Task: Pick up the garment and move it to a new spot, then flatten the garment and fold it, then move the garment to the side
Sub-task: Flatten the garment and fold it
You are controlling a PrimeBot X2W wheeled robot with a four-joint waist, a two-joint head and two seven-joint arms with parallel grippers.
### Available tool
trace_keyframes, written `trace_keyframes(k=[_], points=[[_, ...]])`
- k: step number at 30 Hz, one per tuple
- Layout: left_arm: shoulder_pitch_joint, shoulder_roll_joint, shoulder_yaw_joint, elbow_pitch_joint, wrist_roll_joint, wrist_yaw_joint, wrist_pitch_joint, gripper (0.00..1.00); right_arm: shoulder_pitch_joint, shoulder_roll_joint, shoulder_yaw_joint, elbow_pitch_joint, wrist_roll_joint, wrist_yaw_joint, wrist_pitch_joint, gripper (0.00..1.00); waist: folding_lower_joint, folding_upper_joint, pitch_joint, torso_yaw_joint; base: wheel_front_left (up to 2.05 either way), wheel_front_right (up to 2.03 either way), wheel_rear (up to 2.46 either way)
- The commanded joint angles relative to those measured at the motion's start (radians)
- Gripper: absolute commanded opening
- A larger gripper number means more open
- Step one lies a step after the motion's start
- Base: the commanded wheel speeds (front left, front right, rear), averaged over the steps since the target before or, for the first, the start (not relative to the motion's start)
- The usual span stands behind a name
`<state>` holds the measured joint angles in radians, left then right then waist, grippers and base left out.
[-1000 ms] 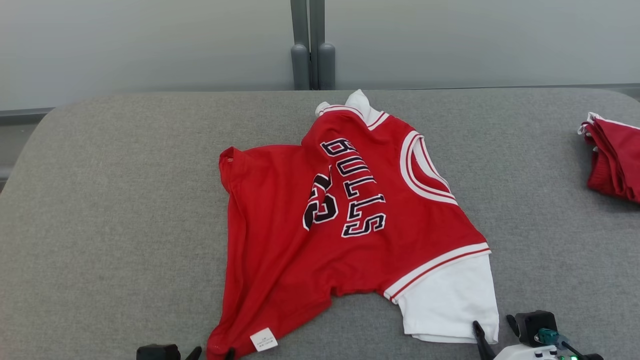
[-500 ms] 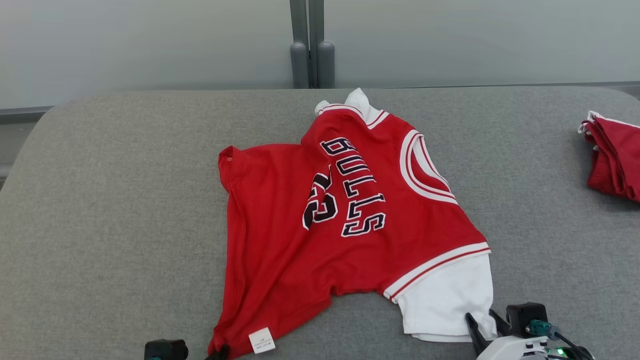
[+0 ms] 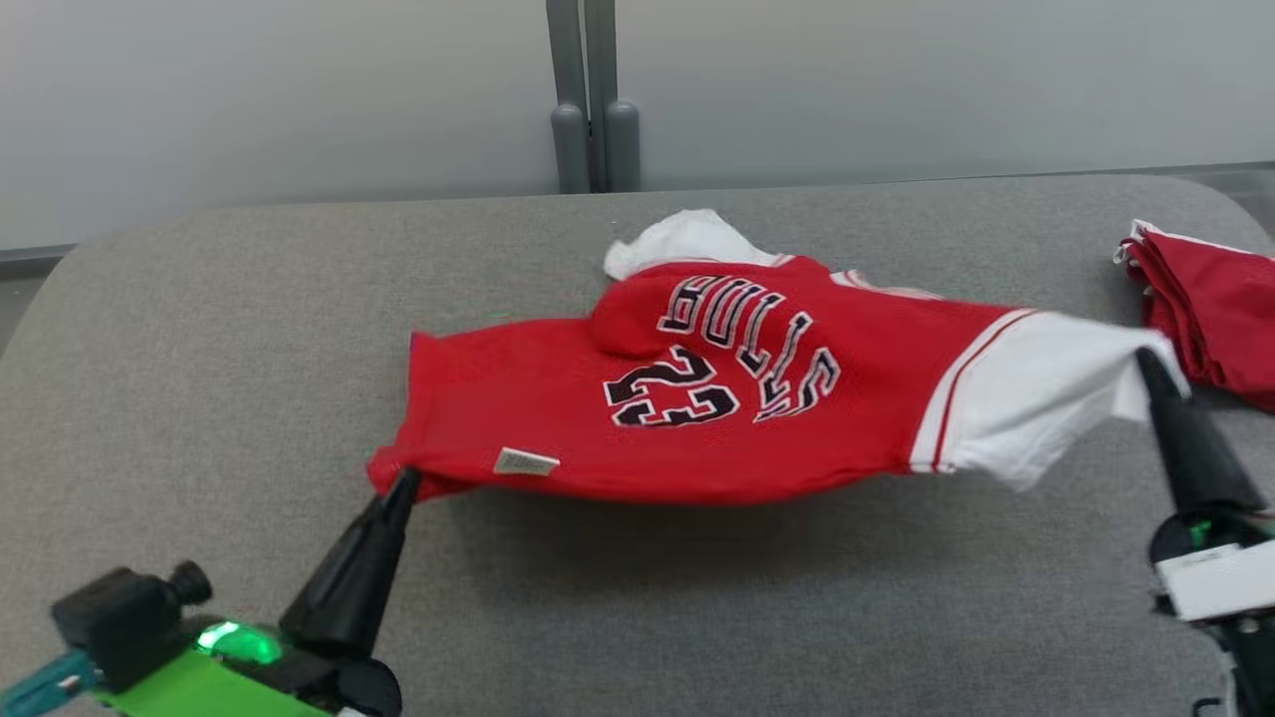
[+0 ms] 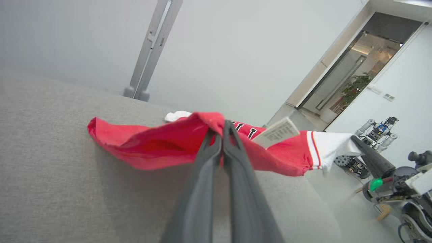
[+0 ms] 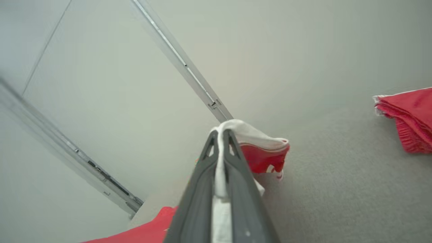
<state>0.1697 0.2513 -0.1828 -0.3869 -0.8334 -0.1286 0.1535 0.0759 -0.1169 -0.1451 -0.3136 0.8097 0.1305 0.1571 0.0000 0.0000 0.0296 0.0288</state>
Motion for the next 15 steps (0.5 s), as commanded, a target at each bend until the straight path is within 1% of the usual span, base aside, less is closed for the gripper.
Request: trace_keyframes(k=[1,2,5,6,8,10,12,13,15], points=[[-0.015,0.004,0.018,-0.059,-0.036,0.005,0.008,0.00,-0.008,-0.010,-0.032,-0.072,0.035,0.000,0.025,0.00,0.0000,0.0000,0.003,-0.017,0.00,0.00,0.00],[-0.034,0.018,0.031,-0.119,-0.054,0.008,0.029,0.00,-0.027,-0.013,-0.070,-0.143,0.073,0.000,0.052,0.00,0.0000,0.0000,0.009,-0.024,0.00,0.00,0.00],[-0.120,0.044,0.058,-0.257,-0.110,0.030,0.093,0.00,-0.112,-0.026,-0.159,-0.301,0.170,0.000,0.140,0.00,0.0000,0.0000,0.034,-0.043,0.00,0.00,0.00],[-0.153,0.046,0.064,-0.281,-0.131,0.041,0.114,0.00,-0.148,-0.032,-0.181,-0.329,0.192,0.000,0.167,0.00,0.0000,0.0000,0.044,-0.049,0.00,0.00,0.00],[-0.250,0.072,0.077,-0.318,-0.153,0.067,0.171,0.00,-0.253,-0.050,-0.236,-0.359,0.217,0.000,0.227,0.00,0.0000,0.0000,0.074,-0.059,0.00,0.00,0.00],[-0.360,0.089,0.073,-0.322,-0.186,0.094,0.237,0.00,-0.374,-0.075,-0.273,-0.352,0.216,0.000,0.294,0.00,0.0000,0.0000,0.115,-0.063,0.00,0.00,0.00],[-0.491,0.110,0.065,-0.290,-0.210,0.116,0.303,0.00,-0.509,-0.101,-0.297,-0.308,0.188,0.000,0.364,0.00,0.0000,0.0000,0.169,-0.064,0.00,0.00,0.00],[-0.569,0.123,0.062,-0.255,-0.207,0.126,0.334,0.00,-0.588,-0.108,-0.302,-0.271,0.172,0.000,0.401,0.00,0.0000,0.0000,0.204,-0.062,0.00,0.00,0.00],[-0.706,0.130,0.045,-0.160,-0.195,0.142,0.380,0.00,-0.735,-0.111,-0.306,-0.181,0.122,0.000,0.461,0.00,0.0000,0.0000,0.270,-0.058,0.00,0.00,0.00]])
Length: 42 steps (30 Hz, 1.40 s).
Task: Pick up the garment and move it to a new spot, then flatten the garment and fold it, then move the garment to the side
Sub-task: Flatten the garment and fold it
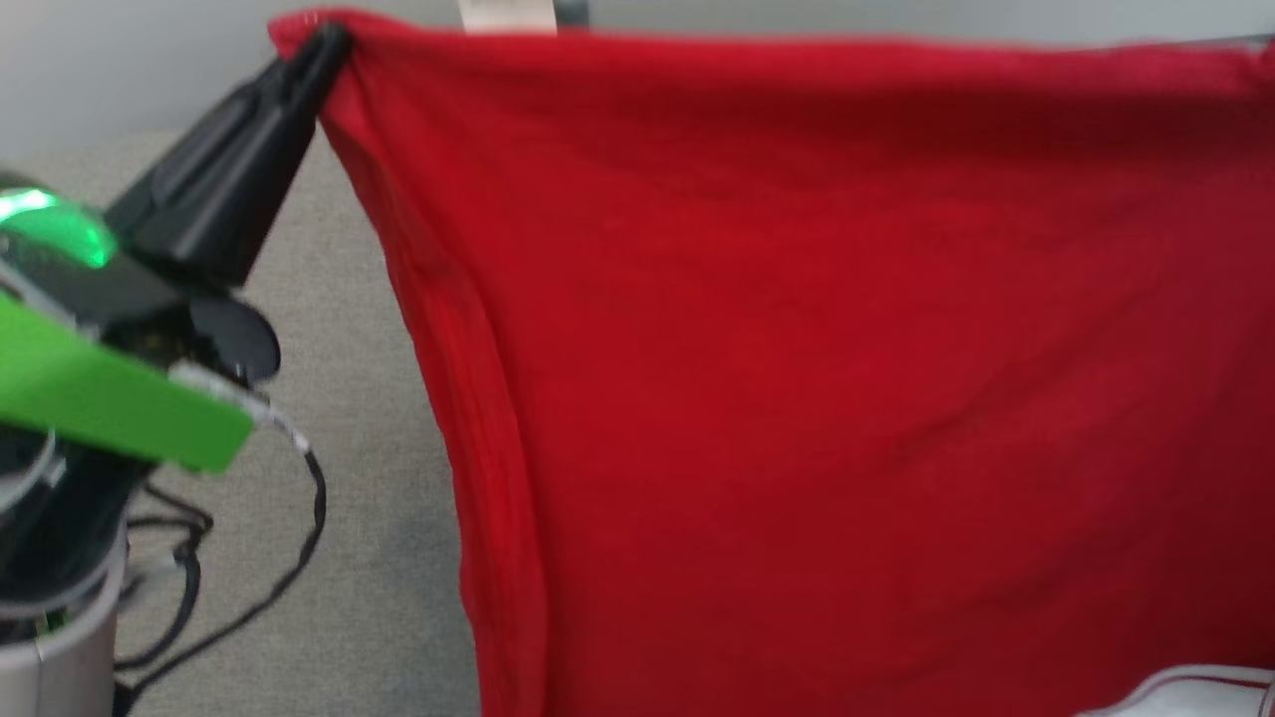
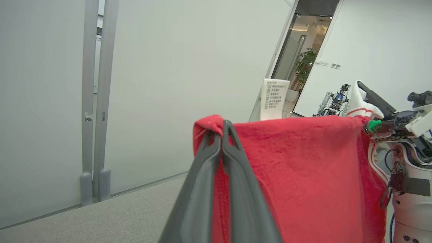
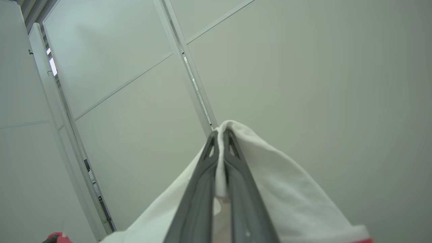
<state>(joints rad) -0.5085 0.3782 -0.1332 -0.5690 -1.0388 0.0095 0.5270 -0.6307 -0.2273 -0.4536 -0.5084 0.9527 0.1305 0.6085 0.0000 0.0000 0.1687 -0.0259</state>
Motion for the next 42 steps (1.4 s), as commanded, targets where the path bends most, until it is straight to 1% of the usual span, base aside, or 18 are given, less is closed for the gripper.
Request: trace_keyframes(k=[1,2,6,9,10,12,14,15,18,19,22,25,29,31,34,36,38,42], points=[[-0.094,0.004,-0.015,0.067,0.020,0.008,0.021,0.00,-0.094,-0.004,0.004,0.054,-0.050,0.000,0.031,0.00,0.0000,0.0000,0.167,-0.001,0.00,0.00,0.00],[-0.181,-0.005,-0.022,0.135,0.033,0.018,0.032,0.00,-0.184,0.003,0.006,0.112,-0.089,0.000,0.053,0.00,0.0000,0.0000,0.213,0.002,0.00,0.00,0.00],[-0.465,-0.034,-0.067,0.400,0.110,0.002,0.024,0.00,-0.470,0.037,0.059,0.322,-0.265,0.000,0.059,0.00,0.0000,0.0000,0.362,0.006,0.00,0.00,0.00],[-0.662,-0.051,-0.091,0.598,0.207,-0.024,-0.050,0.00,-0.640,0.050,0.127,0.477,-0.396,0.000,0.002,0.00,0.0000,0.0000,0.449,0.001,0.00,0.00,0.00],[-0.725,-0.060,-0.093,0.673,0.246,-0.030,-0.101,0.00,-0.697,0.058,0.143,0.538,-0.441,0.000,-0.043,0.00,0.0000,0.0000,0.466,-0.002,0.00,0.00,0.00],[-0.823,-0.082,-0.091,0.797,0.292,-0.050,-0.198,0.00,-0.785,0.085,0.164,0.632,-0.489,0.000,-0.125,0.00,0.0000,0.0000,0.482,-0.009,0.00,0.00,0.00],[-0.918,-0.094,-0.083,0.899,0.330,-0.069,-0.301,0.00,-0.870,0.094,0.175,0.707,-0.518,0.000,-0.197,0.00,0.0000,0.0000,0.501,-0.015,0.00,0.00,0.00],[-0.946,-0.101,-0.086,0.940,0.337,-0.080,-0.330,0.00,-0.897,0.097,0.184,0.734,-0.526,0.000,-0.223,0.00,0.0000,0.0000,0.511,-0.018,0.00,0.00,0.00],[-1.001,-0.077,-0.133,1.071,0.399,-0.114,-0.415,0.00,-0.920,0.107,0.226,0.830,-0.533,0.000,-0.291,0.00,0.0000,0.0000,0.530,-0.029,0.00,0.00,0.00],[-1.004,-0.080,-0.144,1.114,0.395,-0.122,-0.439,0.00,-0.904,0.112,0.243,0.853,-0.520,0.000,-0.308,0.00,0.0000,0.0000,0.530,-0.034,0.00,0.00,0.00],[-0.956,-0.077,-0.186,1.190,0.397,-0.136,-0.509,0.00,-0.815,0.109,0.272,0.878,-0.475,0.000,-0.349,0.00,0.0000,0.0000,0.519,-0.038,0.00,0.00,0.00],[-0.855,-0.067,-0.246,1.217,0.375,-0.141,-0.573,0.00,-0.658,0.103,0.316,0.856,-0.413,0.000,-0.369,0.00,0.0000,0.0000,0.490,-0.038,0.00,0.00,0.00],[-0.653,-0.016,-0.370,1.166,0.309,-0.141,-0.637,0.00,-0.370,0.068,0.357,0.749,-0.305,0.000,-0.394,0.00,0.0000,0.0000,0.438,-0.033,0.00,0.00,0.00],[-0.540,0.012,-0.409,1.134,0.279,-0.141,-0.683,0.00,-0.218,0.054,0.363,0.691,-0.261,0.000,-0.411,0.00,0.0000,0.0000,0.394,-0.030,0.00,0.00,0.00],[-0.364,0.055,-0.444,1.085,0.254,-0.141,-0.737,0.00,-0.003,0.037,0.357,0.608,-0.201,0.000,-0.432,0.00,0.0000,0.0000,0.308,-0.032,0.00,0.00,0.00],[-0.231,0.070,-0.458,1.046,0.246,-0.140,-0.758,0.00,0.141,0.046,0.332,0.558,-0.155,0.000,-0.448,0.00,0.0000,0.0000,0.239,-0.032,0.00,0.00,0.00],[-0.084,0.075,-0.468,0.984,0.224,-0.129,-0.768,0.00,0.302,0.052,0.316,0.496,-0.105,0.000,-0.442,0.00,0.0000,0.0000,0.171,-0.028,0.00,0.00,0.00],[0.164,0.070,-0.464,0.839,0.178,-0.060,-0.778,0.00,0.587,0.064,0.301,0.412,-0.065,0.000,-0.420,0.00,0.0000,0.0000,0.069,-0.019,0.00,0.00,0.00]])
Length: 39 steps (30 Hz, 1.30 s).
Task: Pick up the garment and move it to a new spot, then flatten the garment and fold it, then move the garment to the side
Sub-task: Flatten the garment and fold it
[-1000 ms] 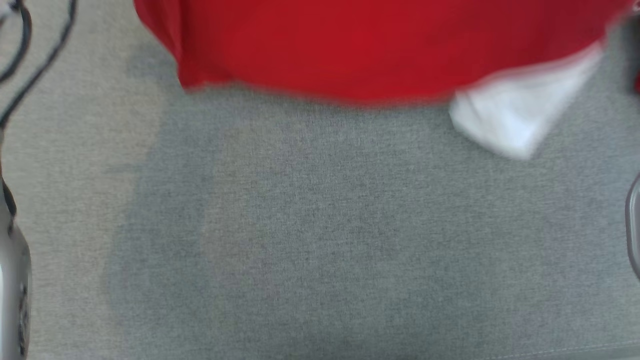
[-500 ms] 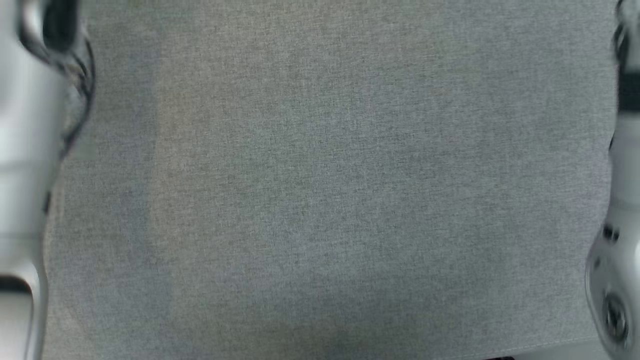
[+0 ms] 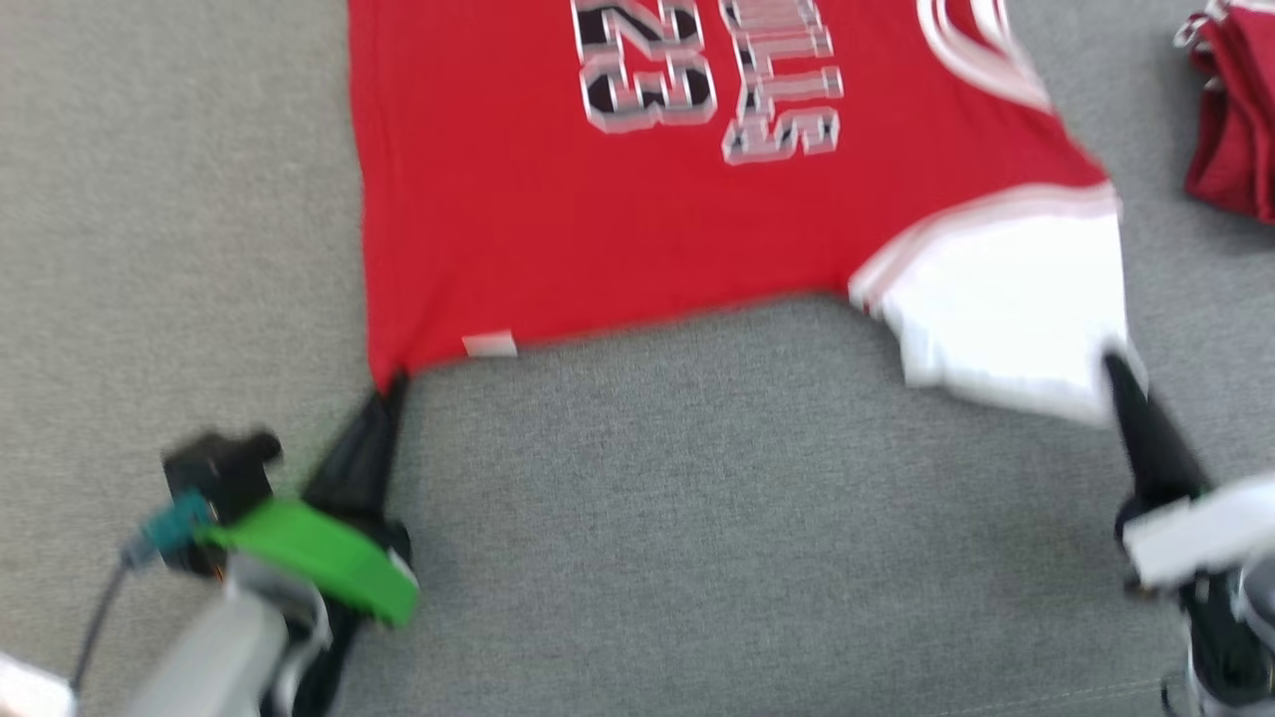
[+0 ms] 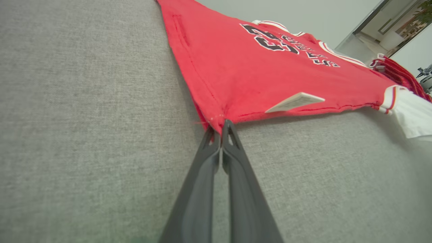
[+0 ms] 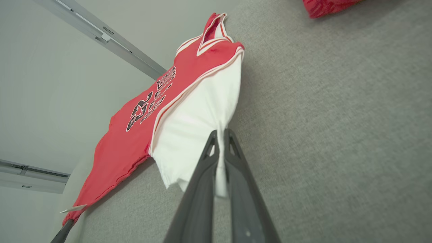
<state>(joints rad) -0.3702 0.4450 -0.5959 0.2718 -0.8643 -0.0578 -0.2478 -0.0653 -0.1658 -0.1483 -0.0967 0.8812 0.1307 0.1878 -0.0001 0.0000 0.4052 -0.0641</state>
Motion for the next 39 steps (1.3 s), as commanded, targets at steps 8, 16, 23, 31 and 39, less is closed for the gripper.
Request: trace_keyframes(k=[8,16,23,31,39], points=[[0.452,0.021,0.013,-0.302,-0.037,0.191,-0.015,0.00,0.414,0.033,0.012,-0.025,-0.056,0.000,-0.052,0.00,0.0001,0.0000,-0.225,0.017,0.00,0.00,0.00],[0.460,0.060,-0.002,-0.461,-0.044,0.227,0.075,0.00,0.317,-0.019,0.024,-0.007,-0.122,0.000,-0.048,0.00,0.0001,0.0000,-0.195,0.019,0.00,0.00,0.00],[0.297,0.067,-0.003,-0.476,-0.043,0.216,0.190,0.00,0.112,-0.070,0.020,-0.030,-0.159,0.000,0.073,0.00,0.0001,0.0000,-0.173,0.044,0.00,0.00,0.00],[0.103,0.021,-0.040,-0.410,-0.032,0.222,0.322,0.00,-0.071,-0.110,-0.015,0.002,-0.209,0.000,0.208,0.00,0.0001,0.0000,-0.135,0.084,0.00,0.00,0.00],[-0.050,-0.045,-0.046,-0.234,-0.041,0.243,0.402,0.00,-0.205,-0.106,-0.025,0.105,-0.281,0.000,0.254,0.00,0.0001,0.0000,-0.102,0.104,0.00,0.00,0.00]])
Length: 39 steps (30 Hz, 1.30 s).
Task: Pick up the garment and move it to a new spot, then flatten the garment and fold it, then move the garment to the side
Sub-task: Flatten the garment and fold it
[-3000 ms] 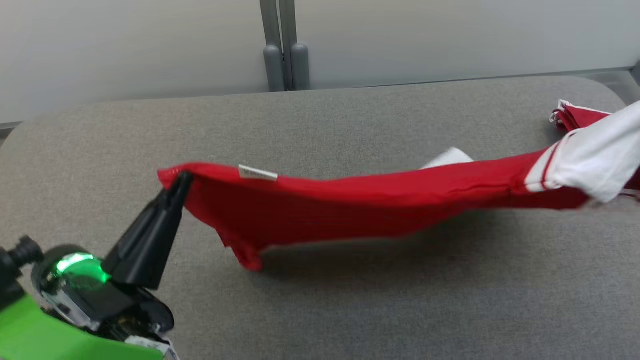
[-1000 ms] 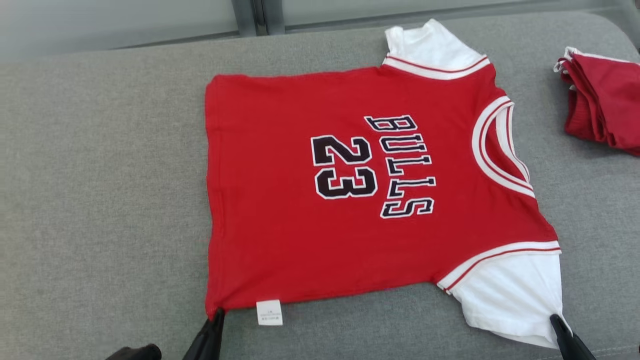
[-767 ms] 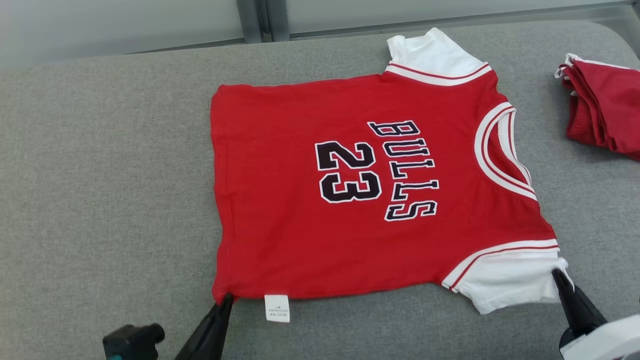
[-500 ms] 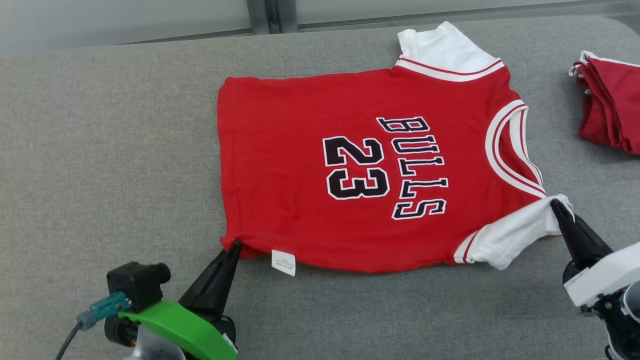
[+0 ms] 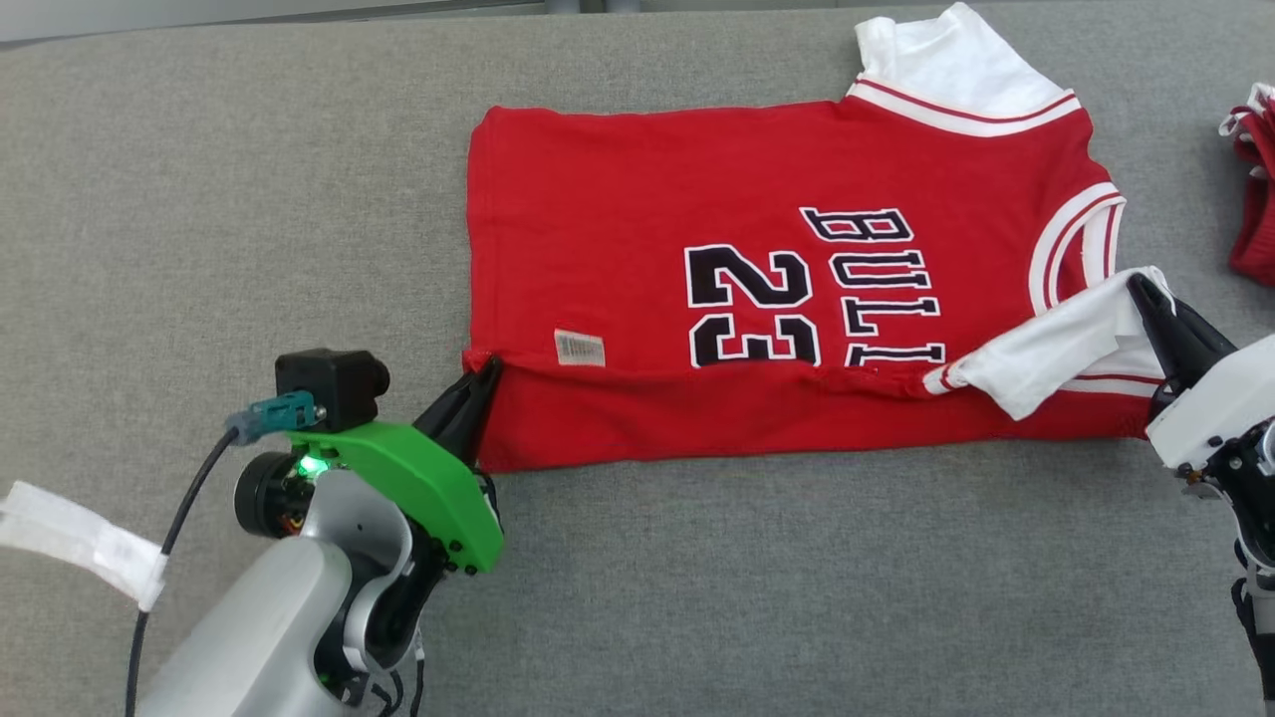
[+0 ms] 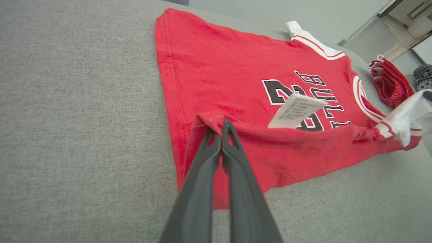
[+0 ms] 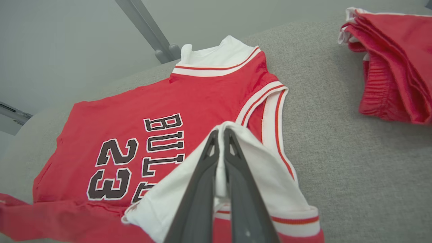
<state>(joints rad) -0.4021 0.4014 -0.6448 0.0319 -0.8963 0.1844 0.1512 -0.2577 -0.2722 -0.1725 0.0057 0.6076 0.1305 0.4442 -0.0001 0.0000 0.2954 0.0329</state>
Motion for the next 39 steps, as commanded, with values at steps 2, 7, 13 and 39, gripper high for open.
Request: trace_keyframes(k=[2,7,13,39], points=[[-0.050,-0.019,-0.002,0.050,-0.007,-0.010,0.010,0.00,-0.040,0.003,0.002,0.027,-0.021,0.000,-0.007,0.00,0.0001,0.0000,0.013,0.008,0.00,0.00,0.00],[-0.116,-0.058,-0.012,0.151,-0.010,-0.053,0.002,0.35,-0.091,0.004,0.020,0.091,-0.054,0.000,-0.019,0.07,0.0001,0.0000,0.023,0.003,0.00,0.00,0.00],[-0.135,-0.071,-0.001,0.216,-0.009,-0.127,-0.082,1.00,-0.016,-0.046,0.085,0.054,-0.080,0.000,0.012,1.00,0.0001,0.0000,0.015,-0.006,0.00,0.00,0.00],[0.097,-0.009,0.009,0.083,-0.095,-0.117,-0.100,1.00,0.147,-0.158,0.074,-0.042,-0.202,0.000,0.049,1.00,0.0001,0.0000,0.138,-0.012,0.00,0.00,0.00]])
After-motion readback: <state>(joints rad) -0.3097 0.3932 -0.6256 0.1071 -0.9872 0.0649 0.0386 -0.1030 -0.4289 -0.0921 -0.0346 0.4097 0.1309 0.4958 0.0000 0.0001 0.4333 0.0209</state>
